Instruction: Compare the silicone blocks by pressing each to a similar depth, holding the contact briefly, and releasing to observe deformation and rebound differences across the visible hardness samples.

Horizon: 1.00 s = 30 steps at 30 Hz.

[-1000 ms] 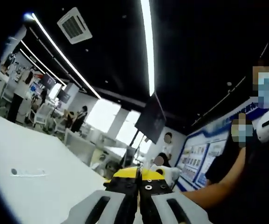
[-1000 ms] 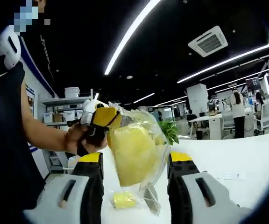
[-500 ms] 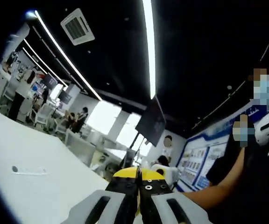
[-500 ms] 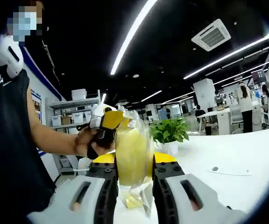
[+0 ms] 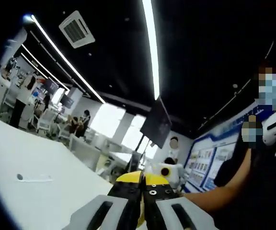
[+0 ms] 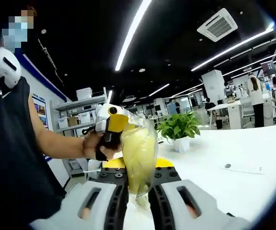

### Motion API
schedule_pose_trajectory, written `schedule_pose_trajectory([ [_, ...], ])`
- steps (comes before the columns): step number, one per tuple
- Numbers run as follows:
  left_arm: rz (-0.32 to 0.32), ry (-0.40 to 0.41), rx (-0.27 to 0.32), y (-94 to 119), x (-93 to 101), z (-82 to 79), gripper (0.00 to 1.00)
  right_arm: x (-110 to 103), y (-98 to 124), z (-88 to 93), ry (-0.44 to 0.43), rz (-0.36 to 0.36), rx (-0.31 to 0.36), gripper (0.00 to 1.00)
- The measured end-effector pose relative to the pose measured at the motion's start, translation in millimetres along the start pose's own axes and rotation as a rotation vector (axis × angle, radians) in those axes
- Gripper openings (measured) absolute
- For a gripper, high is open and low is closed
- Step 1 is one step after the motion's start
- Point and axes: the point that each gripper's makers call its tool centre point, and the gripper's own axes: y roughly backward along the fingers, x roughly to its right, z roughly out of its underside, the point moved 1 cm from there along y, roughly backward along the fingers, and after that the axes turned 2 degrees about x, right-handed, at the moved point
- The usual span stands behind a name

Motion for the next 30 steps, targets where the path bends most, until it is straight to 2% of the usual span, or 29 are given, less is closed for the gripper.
schedule_pose_trajectory([
  [2,-0.005,-0.001,0.005,1.0,-0.5,-0.1,0.00,-0.9,-0.2,0.1,-0.007,0.002,-0.006,0.08],
  [4,-0.013,-0.052,0.013,0.7,-3.1,-0.1,0.00,0.0,-0.1,0.5,-0.015,0.003,-0.013,0.07],
  [10,-0.029,-0.063,-0.008,-0.4,-3.9,2.6,0.00,2.2,1.3,4.2,-0.020,0.003,-0.025,0.05],
  [17,-0.036,-0.040,-0.024,0.9,-8.1,6.1,0.00,0.3,1.7,7.4,-0.061,-0.004,-0.063,0.04],
  [20,-0.037,-0.019,-0.024,0.3,-7.2,6.2,0.00,0.6,2.5,7.3,-0.053,-0.003,-0.063,0.04],
  [30,-0.043,-0.103,-0.061,-1.5,-7.6,6.6,0.00,2.2,1.9,7.5,-0.042,0.002,-0.065,0.03],
])
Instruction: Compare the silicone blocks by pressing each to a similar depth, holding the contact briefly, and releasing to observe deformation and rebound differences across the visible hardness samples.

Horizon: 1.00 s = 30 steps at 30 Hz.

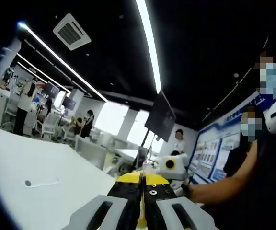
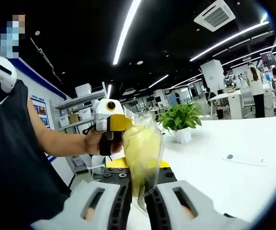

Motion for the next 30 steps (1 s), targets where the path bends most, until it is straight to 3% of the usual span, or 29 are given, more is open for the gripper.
schedule_pose_trajectory([
  [23,-0.064,0.027,-0.015,5.3,-7.8,4.7,0.00,2.9,-4.5,6.4,-0.049,-0.020,-0.028,0.03],
  [28,-0.055,-0.004,-0.048,8.6,-4.8,7.1,0.00,1.8,-5.9,8.0,-0.057,-0.027,-0.035,0.03],
  [30,-0.081,-0.023,-0.054,8.7,-7.3,7.0,0.00,1.1,-8.0,9.7,-0.058,-0.029,-0.041,0.03],
])
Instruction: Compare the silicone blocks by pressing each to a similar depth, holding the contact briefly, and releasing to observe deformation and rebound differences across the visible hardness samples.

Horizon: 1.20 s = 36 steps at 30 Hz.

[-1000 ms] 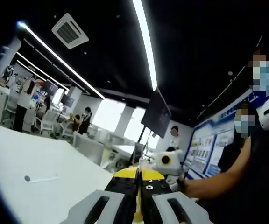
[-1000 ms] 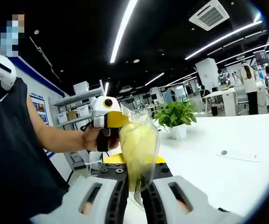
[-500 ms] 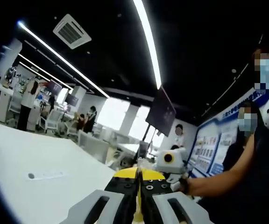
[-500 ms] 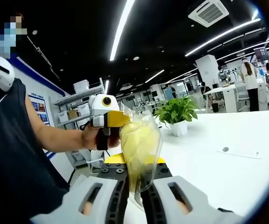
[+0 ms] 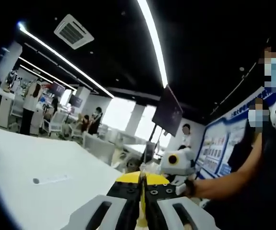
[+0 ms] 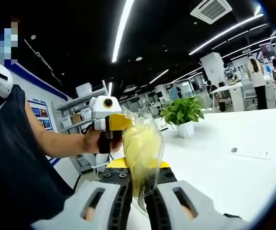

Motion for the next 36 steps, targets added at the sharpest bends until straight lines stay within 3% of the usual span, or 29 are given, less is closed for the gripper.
schedule_pose_trajectory([
  [5,-0.003,-0.066,-0.012,1.3,0.5,-0.9,0.00,0.5,-1.8,-0.6,0.004,-0.005,0.004,0.03],
  [14,0.011,-0.061,0.001,0.5,2.5,0.2,0.00,-3.0,1.4,-0.1,0.005,-0.003,-0.002,0.02],
  [25,0.012,-0.020,-0.011,-2.0,8.3,0.7,0.00,-5.4,6.9,0.3,-0.013,0.011,0.019,0.05],
  [28,0.019,0.023,-0.012,-1.8,9.9,0.1,0.00,-8.3,7.2,0.9,-0.069,0.001,0.038,0.07],
  [36,0.018,0.034,-0.028,-4.4,10.9,5.5,0.00,-3.7,7.7,5.9,-0.020,0.016,0.021,0.09],
])
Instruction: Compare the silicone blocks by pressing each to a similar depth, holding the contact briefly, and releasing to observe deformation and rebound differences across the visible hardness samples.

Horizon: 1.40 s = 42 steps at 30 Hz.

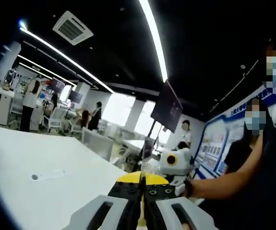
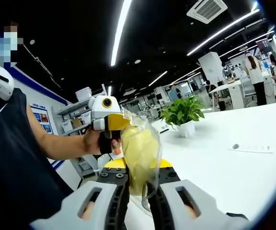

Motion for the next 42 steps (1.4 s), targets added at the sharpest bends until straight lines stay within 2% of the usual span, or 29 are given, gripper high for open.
schedule_pose_trajectory([
  [2,0.015,0.012,0.012,0.0,1.0,1.3,0.00,0.7,0.5,0.1,0.018,0.001,-0.002,0.09],
  [3,0.034,-0.052,0.029,0.0,2.5,-0.6,0.00,0.6,0.6,-0.1,0.018,0.001,-0.003,0.08],
  [6,0.014,-0.041,0.022,1.1,0.4,1.0,0.00,3.0,-0.5,0.9,0.026,0.002,-0.010,0.09],
  [7,-0.017,0.017,0.009,1.1,-2.6,2.4,0.00,4.4,-1.0,1.2,0.039,0.005,-0.009,0.09],
  [11,-0.007,0.024,0.021,-1.0,0.3,-5.1,0.00,4.8,-1.8,-2.8,0.033,-0.006,0.023,0.11],
  [13,-0.011,0.083,0.024,-2.4,0.9,-6.6,0.00,6.1,-2.1,-4.4,0.042,-0.003,0.030,0.12],
  [20,-0.001,0.043,0.023,-4.6,4.1,-9.3,0.00,6.5,-2.0,-7.4,0.063,0.002,0.034,0.15],
  [35,0.024,0.071,0.031,-11.5,10.7,-8.4,0.00,7.8,5.2,-7.7,0.113,0.048,0.029,0.25],
  [38,0.034,0.068,0.027,-11.9,13.5,-9.6,0.00,7.9,7.5,-8.3,0.135,0.072,0.027,0.38],
  [42,0.035,0.068,0.030,-14.5,13.6,-13.4,0.00,18.4,18.1,-12.7,0.164,0.151,0.043,0.55],
])
